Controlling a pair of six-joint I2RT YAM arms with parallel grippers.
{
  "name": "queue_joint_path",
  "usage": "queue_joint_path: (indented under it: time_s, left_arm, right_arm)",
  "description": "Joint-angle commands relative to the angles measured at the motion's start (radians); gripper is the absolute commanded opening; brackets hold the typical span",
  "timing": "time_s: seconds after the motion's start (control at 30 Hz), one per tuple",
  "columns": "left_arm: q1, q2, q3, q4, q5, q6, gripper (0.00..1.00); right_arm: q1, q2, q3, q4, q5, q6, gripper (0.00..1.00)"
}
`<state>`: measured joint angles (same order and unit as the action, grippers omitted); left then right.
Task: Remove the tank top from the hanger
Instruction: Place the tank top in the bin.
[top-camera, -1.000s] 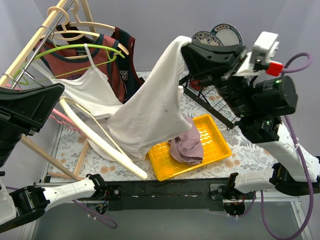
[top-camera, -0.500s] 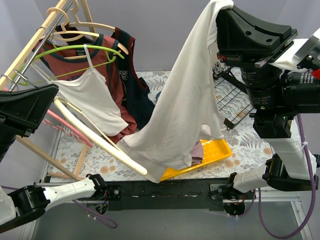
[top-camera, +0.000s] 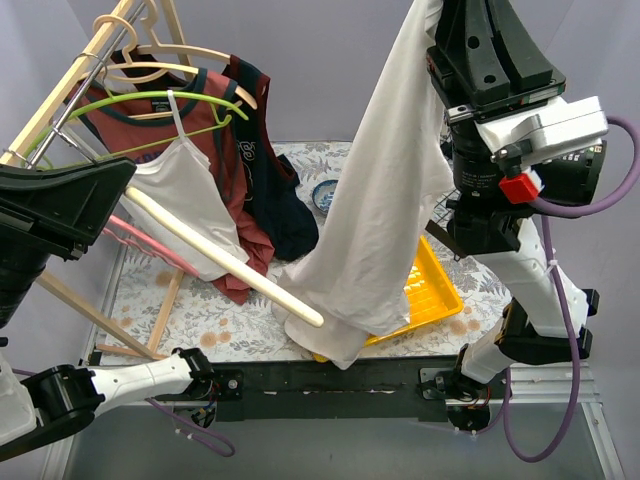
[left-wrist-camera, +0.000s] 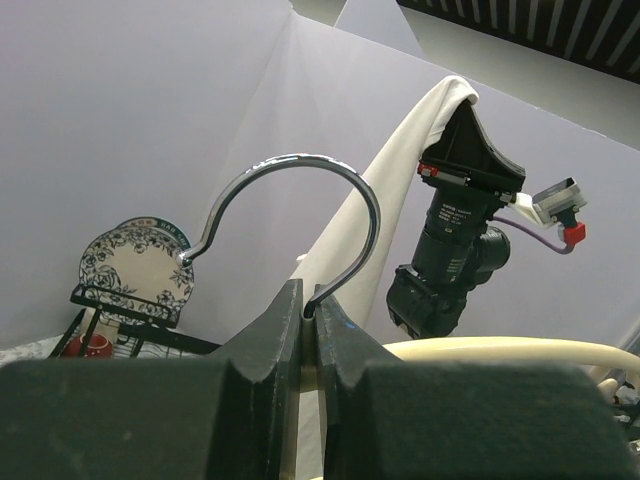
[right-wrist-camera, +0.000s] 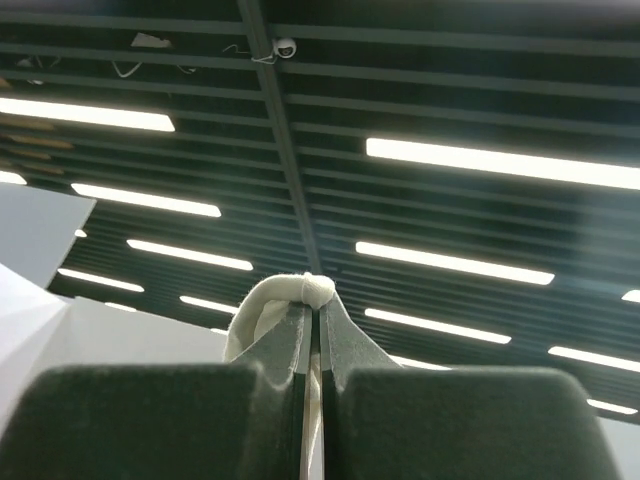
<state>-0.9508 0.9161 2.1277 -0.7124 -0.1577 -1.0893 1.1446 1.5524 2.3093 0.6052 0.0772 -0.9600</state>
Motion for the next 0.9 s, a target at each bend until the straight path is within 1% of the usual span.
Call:
queue_joint_path:
  time_s: [0.0,0.07,0.13,0.23,0.27,0.33,0.37,0.4,0.43,0.47,0.5,0.53,0.6,0.63,0.67,0.73,0.77,0.8,0.83,0.87]
  left_arm:
    - [0.001,0.038,0.055,-0.004,-0.013,0.031,0.0]
    - [0.001,0.038,0.054,-0.004,-0.014,0.04,0.0]
    - [0.001,0.035,0.038,0.001,-0.019,0.046,0.0]
    - [0.001,0.02,-0.006,0.013,-0.029,0.052,0.0]
    - [0.0,0.018,-0.014,0.013,-0.032,0.054,0.0]
    - [0.001,0.012,-0.029,0.01,-0.032,0.055,0.0]
    - [0.001,0.01,-0.031,0.008,-0.036,0.057,0.0]
    - [0.001,0.01,-0.037,0.007,-0.037,0.06,0.0]
    - [0.0,0.01,-0.038,0.005,-0.04,0.062,0.0]
    - [0.001,0.012,-0.04,0.007,-0.049,0.065,0.0]
    - [0.0,0.017,-0.038,0.004,-0.052,0.069,0.0]
    - [0.001,0.029,-0.032,0.002,-0.055,0.071,0.0]
    - [0.001,0.043,-0.014,-0.012,-0.057,0.083,0.0]
    - [0.001,0.05,-0.005,-0.016,-0.055,0.085,0.0]
    - [0.001,0.064,0.003,-0.021,-0.055,0.089,0.0]
    - [0.001,0.072,0.005,-0.029,-0.055,0.101,0.0]
    - [0.0,0.078,0.006,-0.033,-0.055,0.104,0.0]
    - [0.001,0.078,0.006,-0.035,-0.059,0.111,0.0]
    - [0.001,0.078,0.003,-0.036,-0.057,0.114,0.0]
    - [0.001,0.075,-0.002,-0.032,-0.06,0.117,0.0]
  right_arm:
    - [-0.023,-0.054,0.009,0.119,-0.018,-0.137,0.01]
    - [-0.037,-0.074,-0.052,0.11,0.005,-0.134,0.01]
    - [-0.046,-0.083,-0.094,0.064,0.025,-0.131,0.01]
    - [-0.057,-0.106,-0.229,0.001,0.113,-0.123,0.01]
    - [-0.059,-0.132,-0.339,0.004,0.183,-0.117,0.01]
    - [-0.059,-0.179,-0.489,0.021,0.258,-0.054,0.01]
    - [-0.057,-0.242,-0.561,0.021,0.304,-0.013,0.01]
    - [-0.059,-0.277,-0.722,0.025,0.327,0.025,0.01]
    - [-0.059,-0.314,-0.794,0.031,0.352,0.118,0.01]
    - [-0.059,-0.386,-0.88,0.051,0.381,0.154,0.01]
    - [-0.057,-0.418,-1.003,0.057,0.403,0.2,0.01]
    - [-0.057,-0.452,-1.062,0.05,0.433,0.318,0.01]
    - [-0.057,-0.54,-1.146,-0.036,0.493,0.452,0.01]
    - [-0.057,-0.564,-1.227,-0.073,0.525,0.495,0.01]
    - [-0.057,-0.612,-1.257,-0.161,0.561,0.618,0.01]
    - [-0.057,-0.655,-1.335,-0.27,0.573,0.763,0.01]
    - [-0.057,-0.698,-1.359,-0.324,0.567,0.861,0.01]
    - [-0.057,-0.719,-1.379,-0.432,0.558,0.923,0.01]
    - [-0.057,-0.739,-1.425,-0.479,0.558,0.996,0.01]
    - [-0.057,-0.782,-1.448,-0.536,0.593,1.174,0.01]
